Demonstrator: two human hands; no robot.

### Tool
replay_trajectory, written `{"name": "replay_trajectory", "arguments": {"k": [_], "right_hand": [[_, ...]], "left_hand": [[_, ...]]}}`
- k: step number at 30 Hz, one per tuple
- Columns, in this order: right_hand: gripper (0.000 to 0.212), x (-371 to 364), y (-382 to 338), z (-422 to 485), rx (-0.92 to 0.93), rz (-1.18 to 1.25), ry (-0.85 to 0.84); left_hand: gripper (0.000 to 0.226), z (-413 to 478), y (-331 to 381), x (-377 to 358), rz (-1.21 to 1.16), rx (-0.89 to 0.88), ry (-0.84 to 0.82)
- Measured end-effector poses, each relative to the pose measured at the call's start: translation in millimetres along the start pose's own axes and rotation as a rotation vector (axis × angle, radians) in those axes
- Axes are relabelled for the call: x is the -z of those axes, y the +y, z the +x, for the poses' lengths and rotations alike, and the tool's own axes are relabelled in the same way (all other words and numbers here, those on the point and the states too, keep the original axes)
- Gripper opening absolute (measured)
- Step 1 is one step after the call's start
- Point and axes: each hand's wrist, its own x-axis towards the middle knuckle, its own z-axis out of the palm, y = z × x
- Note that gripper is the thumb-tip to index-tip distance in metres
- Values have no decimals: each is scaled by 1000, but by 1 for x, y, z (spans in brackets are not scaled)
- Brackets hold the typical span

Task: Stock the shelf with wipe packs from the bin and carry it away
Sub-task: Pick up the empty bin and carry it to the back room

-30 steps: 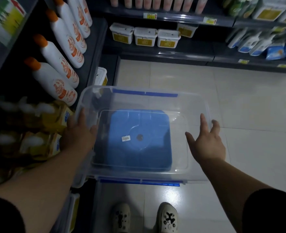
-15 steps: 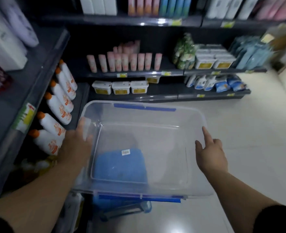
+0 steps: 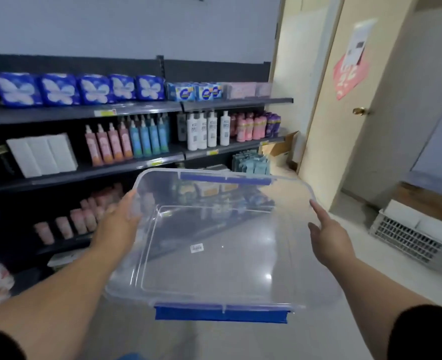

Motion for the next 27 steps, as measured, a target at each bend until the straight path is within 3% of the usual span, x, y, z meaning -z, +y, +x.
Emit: {"name": "replay_trajectory", "arguments": {"k": [3, 13, 20, 27], "right_hand": [[52, 51, 25, 20, -9, -14, 89], [56, 180, 119, 69, -120, 2, 286], [55, 228, 181, 96, -230, -56, 377], [56, 250, 238, 161, -353, -37, 490]], "left_hand": [[60, 14, 71, -13, -30, -3, 6], [63, 41, 243, -84, -117, -272, -50], [65, 67, 337, -155, -237, -414, -157], [59, 113, 426, -243, -495, -421, -339]]}}
